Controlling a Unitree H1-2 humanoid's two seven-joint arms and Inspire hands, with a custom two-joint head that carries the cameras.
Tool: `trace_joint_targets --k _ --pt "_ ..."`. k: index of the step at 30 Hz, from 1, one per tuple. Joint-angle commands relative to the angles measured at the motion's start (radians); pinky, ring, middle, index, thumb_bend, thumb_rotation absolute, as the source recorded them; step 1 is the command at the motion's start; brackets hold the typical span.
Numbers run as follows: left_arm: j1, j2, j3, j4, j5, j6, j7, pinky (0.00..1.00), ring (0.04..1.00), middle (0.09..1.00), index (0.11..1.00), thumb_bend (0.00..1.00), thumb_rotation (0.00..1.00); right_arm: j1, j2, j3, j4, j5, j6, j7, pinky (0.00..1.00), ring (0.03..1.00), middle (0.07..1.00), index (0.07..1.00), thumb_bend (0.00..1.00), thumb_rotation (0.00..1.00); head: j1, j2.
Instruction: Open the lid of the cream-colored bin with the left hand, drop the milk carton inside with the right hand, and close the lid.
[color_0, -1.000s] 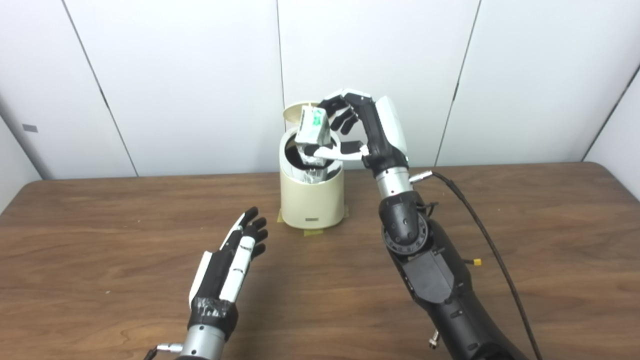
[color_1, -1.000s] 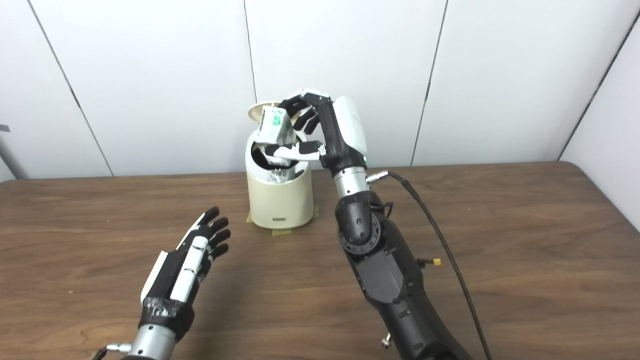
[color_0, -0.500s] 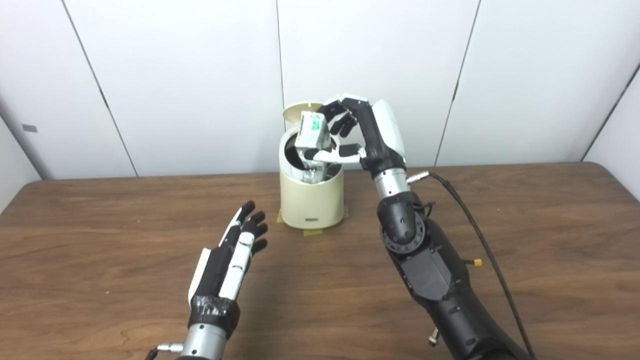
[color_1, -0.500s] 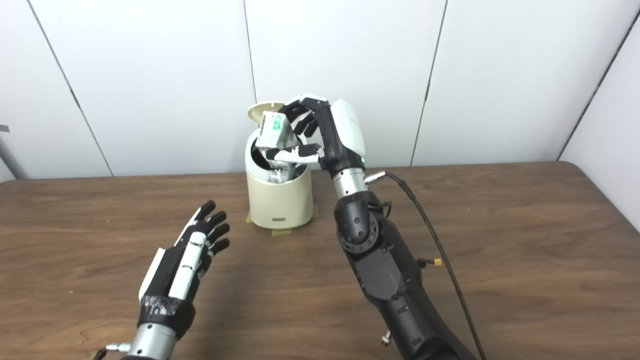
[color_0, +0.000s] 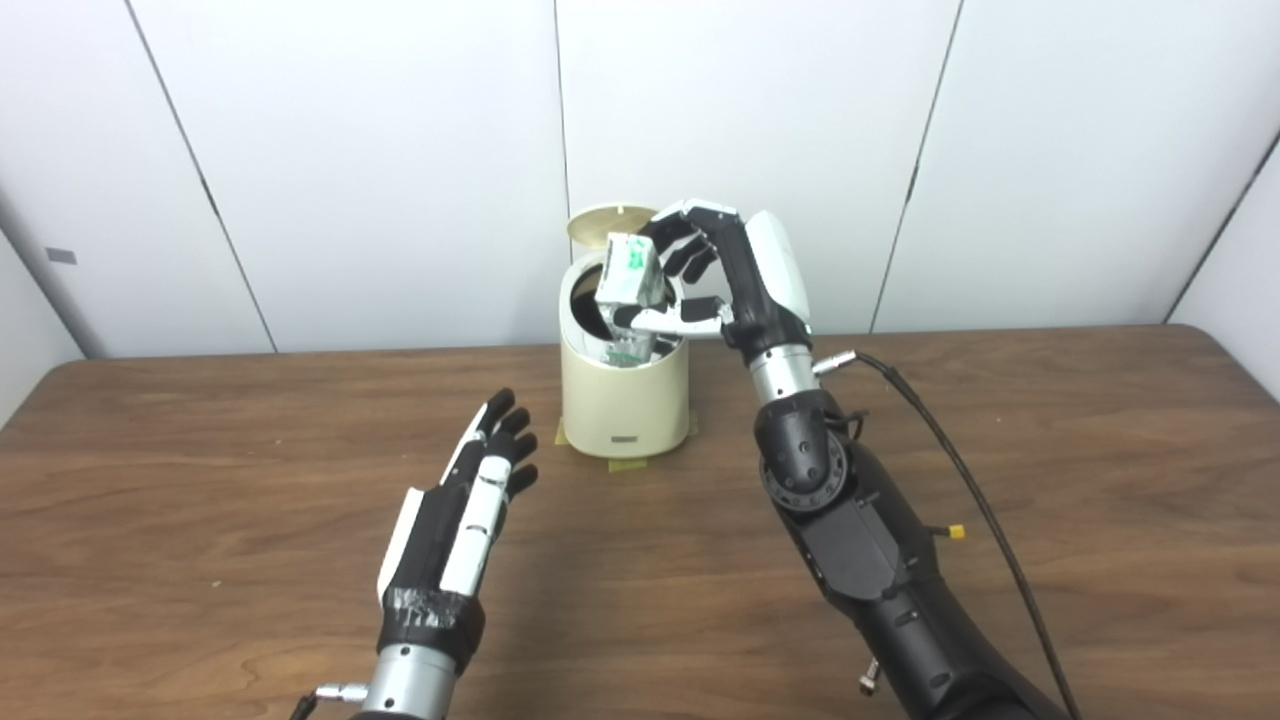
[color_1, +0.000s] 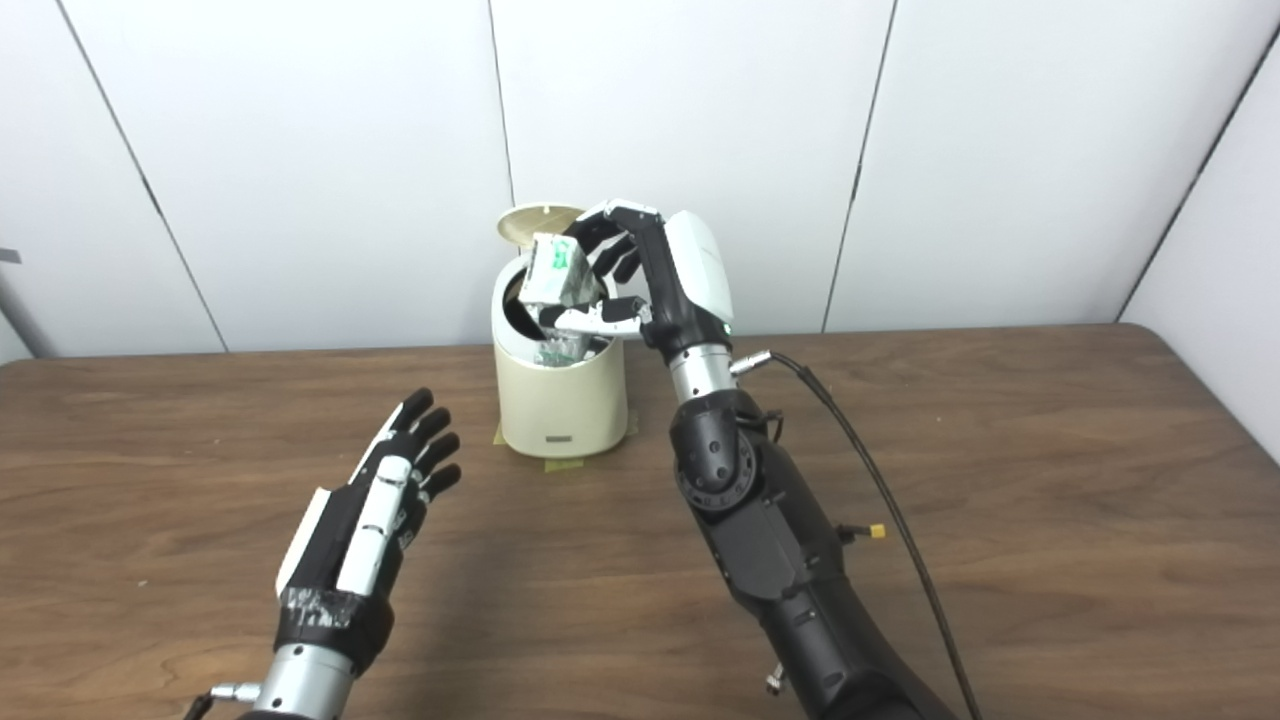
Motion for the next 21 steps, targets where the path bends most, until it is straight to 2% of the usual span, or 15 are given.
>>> trace_joint_targets --k 1,5,8,11,13,15,16,17,19,21 --pt "-0.031 -0.006 -0.005 -0.025 0.002 -0.025 -0.003 0.91 0.934 0.954 0.981 0.43 0.83 -0.058 -0.009 0.004 -0.06 -0.003 0.013 0.019 0.68 0.773 0.801 0.69 0.96 0.11 -0.001 0.001" --pt "-0.031 -0.004 -0.005 -0.024 0.01 -0.019 0.0 0.91 0.936 0.954 0.975 0.42 0.83 -0.053 -0.015 0.013 -0.083 -0.014 0.052 0.05 0.71 0.797 0.835 0.743 1.0 0.2 -0.001 0.001" --pt "-0.033 -0.005 -0.004 -0.022 0.011 -0.016 0.002 0.91 0.934 0.952 0.972 0.42 0.82 -0.051 -0.018 0.017 -0.095 -0.017 0.063 0.054 0.71 0.799 0.838 0.761 1.0 0.22 -0.004 0.001" --pt "-0.033 -0.005 -0.003 -0.021 0.012 -0.015 0.004 0.92 0.93 0.95 0.973 0.41 0.81 -0.051 -0.02 0.018 -0.099 -0.019 0.047 0.038 0.7 0.781 0.795 0.741 1.0 0.2 -0.004 0.0" --pt "-0.032 -0.005 -0.004 -0.019 0.015 -0.018 0.005 0.91 0.923 0.945 0.971 0.41 0.79 -0.049 -0.019 0.014 -0.099 -0.023 0.033 0.015 0.67 0.725 0.711 0.664 0.96 0.17 -0.004 0.0" --pt "-0.032 -0.004 -0.005 -0.019 0.018 -0.018 0.004 0.91 0.923 0.946 0.971 0.41 0.79 -0.042 -0.013 -0.001 -0.103 -0.006 0.014 -0.008 0.63 0.684 0.664 0.623 0.93 0.15 -0.004 0.0" --pt "-0.032 -0.004 -0.005 -0.02 0.019 -0.017 0.004 0.91 0.928 0.948 0.973 0.41 0.79 -0.035 -0.008 -0.011 -0.112 0.011 0.008 -0.014 0.52 0.589 0.57 0.537 0.69 0.06 -0.004 0.003" --pt "-0.031 -0.005 -0.005 -0.022 0.021 -0.015 0.005 0.91 0.929 0.949 0.974 0.41 0.8 -0.023 -0.004 -0.025 -0.135 0.028 0.013 -0.015 0.47 0.546 0.536 0.508 0.61 0.03 -0.005 0.003" --pt "-0.029 -0.007 -0.002 -0.023 0.019 -0.014 0.007 0.92 0.932 0.95 0.974 0.41 0.79 0.011 -0.007 -0.043 -0.203 0.039 0.041 -0.006 0.35 0.426 0.477 0.499 0.55 0.01 -0.005 0.003" --pt "-0.029 -0.005 0.001 -0.021 0.018 -0.012 0.007 0.91 0.93 0.95 0.974 0.42 0.79 0.046 -0.013 -0.059 -0.271 0.05 0.071 0.014 0.32 0.39 0.453 0.505 0.53 0.0 -0.006 0.003"
